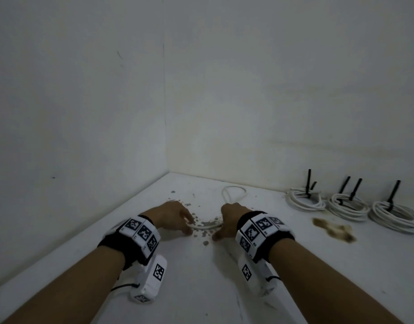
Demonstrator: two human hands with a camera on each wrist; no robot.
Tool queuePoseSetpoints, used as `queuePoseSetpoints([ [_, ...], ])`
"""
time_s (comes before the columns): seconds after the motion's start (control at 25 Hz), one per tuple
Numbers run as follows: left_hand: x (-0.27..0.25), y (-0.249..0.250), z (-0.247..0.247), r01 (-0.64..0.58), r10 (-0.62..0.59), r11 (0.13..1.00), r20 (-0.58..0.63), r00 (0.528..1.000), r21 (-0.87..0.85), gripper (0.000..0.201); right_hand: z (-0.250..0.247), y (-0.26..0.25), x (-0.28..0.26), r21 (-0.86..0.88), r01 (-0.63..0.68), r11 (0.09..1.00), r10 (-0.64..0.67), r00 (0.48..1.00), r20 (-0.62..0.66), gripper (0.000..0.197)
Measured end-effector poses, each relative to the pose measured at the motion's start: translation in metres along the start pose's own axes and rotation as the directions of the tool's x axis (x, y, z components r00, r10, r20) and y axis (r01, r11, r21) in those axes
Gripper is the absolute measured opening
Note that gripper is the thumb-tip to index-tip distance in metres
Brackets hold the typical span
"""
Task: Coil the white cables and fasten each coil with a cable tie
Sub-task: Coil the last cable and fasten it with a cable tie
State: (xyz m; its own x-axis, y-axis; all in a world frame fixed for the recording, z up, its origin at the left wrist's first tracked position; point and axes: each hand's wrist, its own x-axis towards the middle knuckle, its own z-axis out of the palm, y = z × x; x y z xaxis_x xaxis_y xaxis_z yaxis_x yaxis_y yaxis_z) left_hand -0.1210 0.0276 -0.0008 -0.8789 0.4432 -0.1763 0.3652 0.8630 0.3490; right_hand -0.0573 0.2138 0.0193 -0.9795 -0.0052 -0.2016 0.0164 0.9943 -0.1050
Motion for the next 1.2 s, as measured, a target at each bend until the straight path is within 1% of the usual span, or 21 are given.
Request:
queuePoseSetpoints([
  [0.16, 0.002, 0.000, 0.003, -0.059, 0.058, 0.993, 0.006, 0.998, 0.105, 0.030, 0.002, 0.007, 0.011, 0.205, -0.106, 0.973, 0.108, 0.994, -0.002, 0.025],
  [0.24, 0.003, 0.005, 0.001, -0.083, 0.081, 0.972, 0.019, 0.997, 0.221, 0.029, -0.003, 0.014, 0.013, 0.403, -0.134, 0.905, 0.151, 0.989, -0.011, 0.016],
  [0.32, 0.005, 0.010, 0.000, -0.115, 0.111, 0.964, 0.030, 0.993, 0.239, 0.026, -0.020, 0.018, 0.008, 0.688, -0.105, 0.718, 0.175, 0.984, -0.032, 0.014],
  [0.36, 0.005, 0.013, 0.000, -0.117, 0.109, 0.970, 0.049, 0.993, 0.212, 0.025, -0.032, 0.020, 0.004, 0.791, -0.067, 0.608, 0.192, 0.979, -0.066, 0.014],
  [0.4, 0.005, 0.014, 0.002, -0.100, 0.087, 0.977, 0.074, 0.993, 0.191, 0.026, -0.047, 0.022, -0.001, 0.847, -0.027, 0.532, 0.232, 0.966, -0.116, 0.016],
  [0.48, 0.005, 0.017, 0.006, -0.056, 0.033, 0.982, 0.127, 0.991, 0.178, 0.032, -0.080, 0.028, -0.017, 0.902, 0.086, 0.422, 0.334, 0.911, -0.243, 0.024],
  [0.56, 0.006, 0.014, 0.007, 0.009, -0.024, 0.994, 0.135, 0.991, 0.111, 0.045, -0.108, 0.036, -0.037, 0.900, 0.233, 0.369, 0.405, 0.831, -0.381, 0.023],
  [0.6, 0.006, 0.010, 0.006, 0.034, -0.040, 0.998, 0.099, 0.994, 0.060, 0.047, -0.118, 0.042, -0.044, 0.886, 0.292, 0.361, 0.434, 0.788, -0.437, 0.025],
  [0.68, 0.011, -0.001, 0.000, 0.108, -0.116, 0.991, -0.101, 0.988, -0.078, 0.039, -0.131, 0.061, -0.055, 0.849, 0.366, 0.381, 0.494, 0.696, -0.521, 0.031],
  [0.72, 0.016, -0.009, -0.003, 0.154, -0.195, 0.963, -0.176, 0.965, -0.220, 0.035, -0.132, 0.072, -0.057, 0.832, 0.376, 0.407, 0.531, 0.643, -0.551, 0.031],
  [0.76, 0.020, -0.015, -0.007, 0.171, -0.275, 0.887, -0.194, 0.942, -0.428, 0.033, -0.131, 0.085, -0.060, 0.819, 0.372, 0.438, 0.569, 0.590, -0.572, 0.030],
  [0.8, 0.024, -0.020, -0.011, 0.156, -0.336, 0.740, -0.159, 0.928, -0.654, 0.032, -0.127, 0.098, -0.062, 0.816, 0.343, 0.465, 0.603, 0.553, -0.575, 0.030],
  [0.84, 0.024, -0.023, -0.015, 0.120, -0.369, 0.547, -0.111, 0.923, -0.828, 0.032, -0.118, 0.112, -0.059, 0.820, 0.289, 0.494, 0.627, 0.535, -0.566, 0.031],
  [0.88, 0.023, -0.024, -0.022, 0.070, -0.374, 0.369, -0.079, 0.924, -0.927, 0.032, -0.107, 0.125, -0.058, 0.829, 0.203, 0.522, 0.645, 0.541, -0.539, 0.031],
  [0.92, 0.021, -0.022, -0.028, 0.029, -0.356, 0.230, -0.056, 0.933, -0.973, 0.033, -0.094, 0.136, -0.054, 0.828, 0.100, 0.552, 0.649, 0.572, -0.502, 0.033],
  [0.96, 0.018, -0.015, -0.035, 0.002, -0.316, 0.143, -0.044, 0.948, -0.990, 0.036, -0.080, 0.146, -0.049, 0.803, -0.018, 0.596, 0.634, 0.625, -0.456, 0.033],
  [1.0, 0.015, -0.006, -0.042, -0.017, -0.267, 0.089, -0.041, 0.963, -0.996, 0.038, -0.067, 0.152, -0.045, 0.741, -0.132, 0.658, 0.598, 0.689, -0.408, 0.033],
  [1.04, 0.013, 0.005, -0.048, -0.040, -0.222, 0.047, -0.050, 0.974, -0.998, 0.040, -0.057, 0.152, -0.043, 0.646, -0.226, 0.729, 0.553, 0.752, -0.359, 0.032],
  [1.08, 0.010, 0.019, -0.055, -0.074, -0.176, 0.038, -0.080, 0.981, -0.997, 0.040, -0.049, 0.149, -0.040, 0.544, -0.279, 0.791, 0.504, 0.802, -0.321, 0.031],
  [1.12, 0.007, 0.034, -0.060, -0.117, -0.129, 0.057, -0.124, 0.984, -0.991, 0.040, -0.044, 0.143, -0.039, 0.462, -0.281, 0.841, 0.446, 0.844, -0.299, 0.031],
  [1.2, -0.002, 0.067, -0.069, -0.192, -0.009, 0.139, -0.195, 0.981, -0.971, 0.037, -0.040, 0.128, -0.036, 0.399, -0.232, 0.887, 0.353, 0.898, -0.263, 0.041],
])
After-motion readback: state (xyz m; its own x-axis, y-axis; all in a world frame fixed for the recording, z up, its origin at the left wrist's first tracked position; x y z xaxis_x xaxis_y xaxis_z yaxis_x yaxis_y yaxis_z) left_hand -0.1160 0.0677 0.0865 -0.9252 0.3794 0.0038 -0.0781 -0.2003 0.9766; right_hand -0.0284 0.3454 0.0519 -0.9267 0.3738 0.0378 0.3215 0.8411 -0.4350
